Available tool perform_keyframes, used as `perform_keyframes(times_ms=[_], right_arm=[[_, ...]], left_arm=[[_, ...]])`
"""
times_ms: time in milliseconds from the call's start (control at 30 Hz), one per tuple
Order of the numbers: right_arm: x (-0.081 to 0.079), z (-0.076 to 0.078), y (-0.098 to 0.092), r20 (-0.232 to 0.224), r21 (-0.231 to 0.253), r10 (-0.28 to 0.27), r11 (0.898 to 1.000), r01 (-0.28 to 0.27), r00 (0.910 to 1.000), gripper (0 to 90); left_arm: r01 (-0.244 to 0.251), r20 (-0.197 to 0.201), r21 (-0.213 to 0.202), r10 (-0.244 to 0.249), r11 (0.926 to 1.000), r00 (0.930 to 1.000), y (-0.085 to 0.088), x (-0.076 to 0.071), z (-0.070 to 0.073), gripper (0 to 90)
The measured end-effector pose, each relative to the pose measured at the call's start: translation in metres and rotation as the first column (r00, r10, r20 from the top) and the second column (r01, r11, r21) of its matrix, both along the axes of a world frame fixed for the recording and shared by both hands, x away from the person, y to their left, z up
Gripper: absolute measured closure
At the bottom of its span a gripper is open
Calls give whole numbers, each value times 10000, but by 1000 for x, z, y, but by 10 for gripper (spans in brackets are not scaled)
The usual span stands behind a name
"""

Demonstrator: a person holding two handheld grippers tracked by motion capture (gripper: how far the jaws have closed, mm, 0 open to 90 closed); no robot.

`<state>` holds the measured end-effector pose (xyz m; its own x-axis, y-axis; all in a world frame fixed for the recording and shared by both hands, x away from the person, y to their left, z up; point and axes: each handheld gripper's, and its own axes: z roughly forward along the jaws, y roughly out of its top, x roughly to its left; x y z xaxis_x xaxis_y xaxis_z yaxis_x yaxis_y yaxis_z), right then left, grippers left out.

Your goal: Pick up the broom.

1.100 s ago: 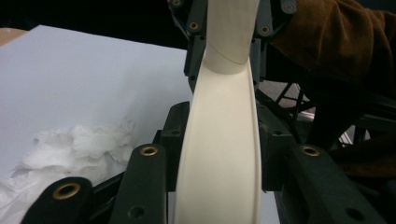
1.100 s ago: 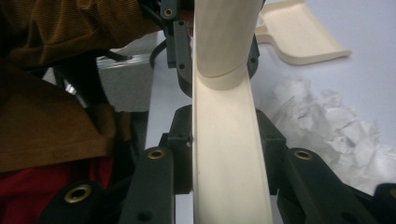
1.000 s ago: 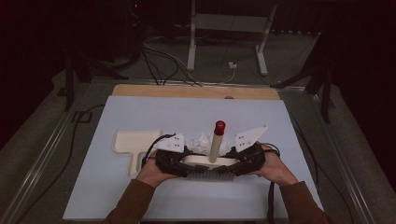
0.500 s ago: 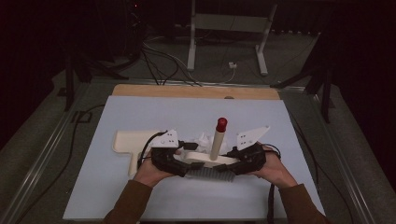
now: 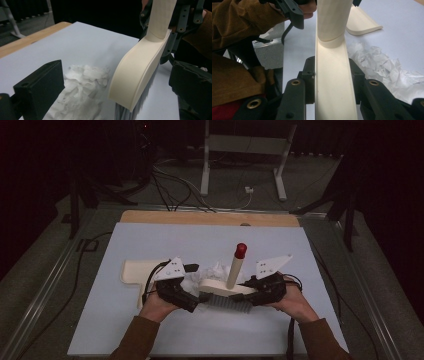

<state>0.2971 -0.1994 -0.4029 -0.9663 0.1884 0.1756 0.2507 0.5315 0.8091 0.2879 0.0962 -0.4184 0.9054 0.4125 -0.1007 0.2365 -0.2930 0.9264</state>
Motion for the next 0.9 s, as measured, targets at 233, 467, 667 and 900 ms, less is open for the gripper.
perform_keyframes(times_ms=[233,467,667,900], right_arm=[[1,0,-2,43,91,-222,9997,221,9997,679],[3,2,-8,31,333,-822,9961,820,9966,679],[7,5,-14,114,751,-1649,9837,1636,9862,679],[9,10,-20,337,1052,-2706,9583,2658,9621,679]], left_arm=[[-987,351,121,983,9950,9945,10,-3,0,7],[-2149,597,-147,2154,9765,9747,30,-8,1,7],[-2980,853,-79,2975,9545,9509,46,-14,0,7],[-3739,964,-200,3741,9272,9224,66,-21,-5,7]])
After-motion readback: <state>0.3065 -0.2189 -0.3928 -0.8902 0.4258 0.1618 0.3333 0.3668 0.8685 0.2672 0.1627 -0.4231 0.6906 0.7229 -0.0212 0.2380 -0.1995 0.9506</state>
